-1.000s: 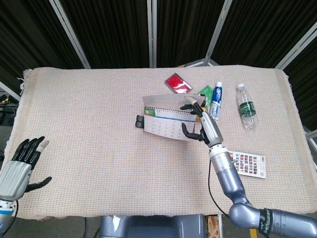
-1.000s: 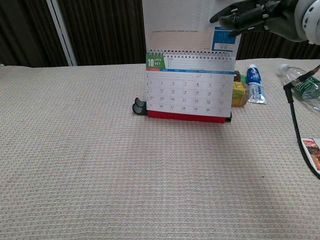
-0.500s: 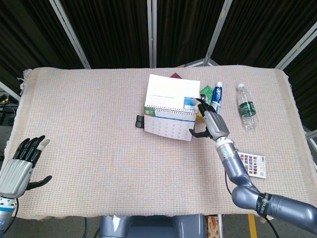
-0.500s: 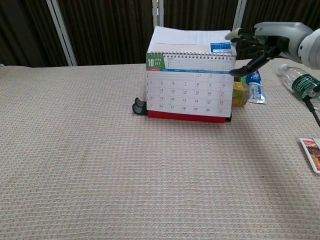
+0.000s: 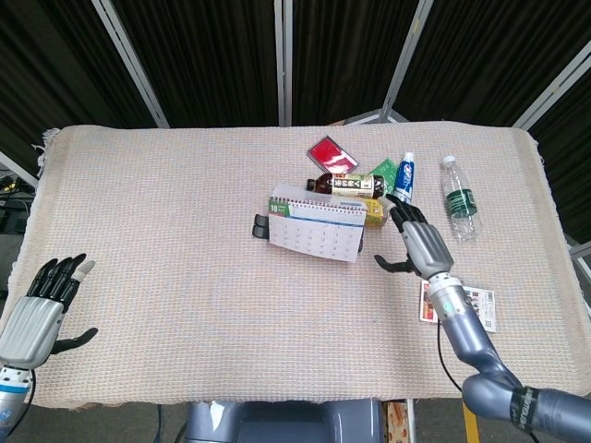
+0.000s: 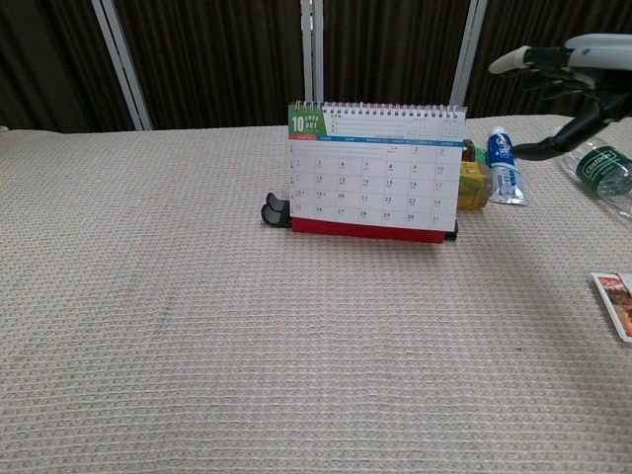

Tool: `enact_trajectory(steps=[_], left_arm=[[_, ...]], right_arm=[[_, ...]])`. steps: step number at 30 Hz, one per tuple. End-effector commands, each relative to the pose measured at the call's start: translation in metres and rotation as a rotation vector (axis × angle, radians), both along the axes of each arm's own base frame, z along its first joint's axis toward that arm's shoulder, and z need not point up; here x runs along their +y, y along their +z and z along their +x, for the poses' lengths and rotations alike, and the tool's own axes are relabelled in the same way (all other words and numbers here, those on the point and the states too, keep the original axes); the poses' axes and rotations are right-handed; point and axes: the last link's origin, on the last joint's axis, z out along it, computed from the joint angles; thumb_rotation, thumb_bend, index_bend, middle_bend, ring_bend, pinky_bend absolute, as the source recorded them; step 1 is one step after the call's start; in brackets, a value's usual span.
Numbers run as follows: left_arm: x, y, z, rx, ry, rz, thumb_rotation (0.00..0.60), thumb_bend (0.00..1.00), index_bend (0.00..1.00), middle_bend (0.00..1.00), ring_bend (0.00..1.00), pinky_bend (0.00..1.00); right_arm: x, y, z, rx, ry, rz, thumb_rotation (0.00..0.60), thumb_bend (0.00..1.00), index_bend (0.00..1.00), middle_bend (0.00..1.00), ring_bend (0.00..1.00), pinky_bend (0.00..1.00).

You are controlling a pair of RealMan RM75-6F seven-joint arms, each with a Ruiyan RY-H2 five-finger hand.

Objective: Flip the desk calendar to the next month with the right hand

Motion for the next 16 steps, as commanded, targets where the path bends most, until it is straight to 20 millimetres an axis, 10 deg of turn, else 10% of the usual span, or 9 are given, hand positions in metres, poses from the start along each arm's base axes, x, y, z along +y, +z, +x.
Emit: enact_trajectory(steps=[1,16], left_arm=[[-0.001,-0.002,0.000,0.010,-0.001,-0.003,0.600,0.11,0.00,0.00,0.00,0.00],[-0.005,-0.019,-0.001,0.082,-0.005,-0.019,0.600,0.11,0.00,0.00,0.00,0.00]], right_arm=[[0.060,0.026,-0.043,0.070,0.020,-0.034,0.600,0.19,0.00,0.00,0.00,0.00],[0.165,0.054,-0.152,0.419,0.024,-0.237,0.600,0.19,0.00,0.00,0.00,0.00]])
